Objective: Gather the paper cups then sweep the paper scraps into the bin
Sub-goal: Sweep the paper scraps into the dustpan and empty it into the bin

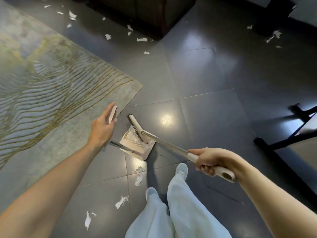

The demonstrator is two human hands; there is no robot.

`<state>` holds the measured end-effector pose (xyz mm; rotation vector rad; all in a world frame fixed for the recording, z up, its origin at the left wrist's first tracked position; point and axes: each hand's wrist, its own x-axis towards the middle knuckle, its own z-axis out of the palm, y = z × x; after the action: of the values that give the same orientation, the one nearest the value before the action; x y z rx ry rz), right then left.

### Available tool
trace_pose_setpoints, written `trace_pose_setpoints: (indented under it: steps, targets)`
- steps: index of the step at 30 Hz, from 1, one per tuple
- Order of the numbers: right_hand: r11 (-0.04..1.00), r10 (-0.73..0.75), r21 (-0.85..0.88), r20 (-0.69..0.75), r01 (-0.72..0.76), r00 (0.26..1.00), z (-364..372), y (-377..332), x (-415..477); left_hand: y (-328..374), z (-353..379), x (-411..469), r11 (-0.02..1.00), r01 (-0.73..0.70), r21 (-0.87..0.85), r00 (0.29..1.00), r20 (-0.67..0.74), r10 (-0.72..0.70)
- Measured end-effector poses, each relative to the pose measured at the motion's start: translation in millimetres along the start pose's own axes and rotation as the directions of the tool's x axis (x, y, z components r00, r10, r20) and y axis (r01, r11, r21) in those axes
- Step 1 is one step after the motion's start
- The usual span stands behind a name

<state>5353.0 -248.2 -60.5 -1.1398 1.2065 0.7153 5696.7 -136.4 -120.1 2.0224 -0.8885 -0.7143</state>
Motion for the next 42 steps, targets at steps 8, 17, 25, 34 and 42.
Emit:
trace_pose_setpoints:
  steps: [8, 17, 25, 34, 42]
  targets:
    - [0.99, -0.13, 0.021, -0.194, 0.137, 0.972, -118.2, -10.1, -43.9, 100.1, 51.7, 56.6, 0.991, -0.121, -0.052, 0.99, -0.081, 0.117]
    - [0.901, -0.288, 0.214, -0.355, 0.377, 0.889, -307.7, -30.9, -77.9, 269.9, 155.1, 185.1, 0.953, -0.303, 0.016, 0.935, -0.187, 0.301]
    - [0.674, -0.316, 0.445, -0.548, 0.59, 0.775, -445.8, -53.2, -76.3, 402.7, 256.2, 313.2, 0.882, -0.471, -0.025, 0.873, -0.155, 0.462]
    - [0.444, -0.176, 0.572, -0.7, 0.69, 0.692, -613.4, -89.3, -48.0, 539.7, 375.3, 503.0, 0.83, -0.529, -0.174, 0.843, -0.002, 0.537]
    - [0.19, -0.067, 0.637, -0.751, 0.747, 0.657, -773.7, -121.0, -46.6, 669.4, 489.3, 644.2, 0.772, -0.571, -0.277, 0.786, 0.086, 0.612]
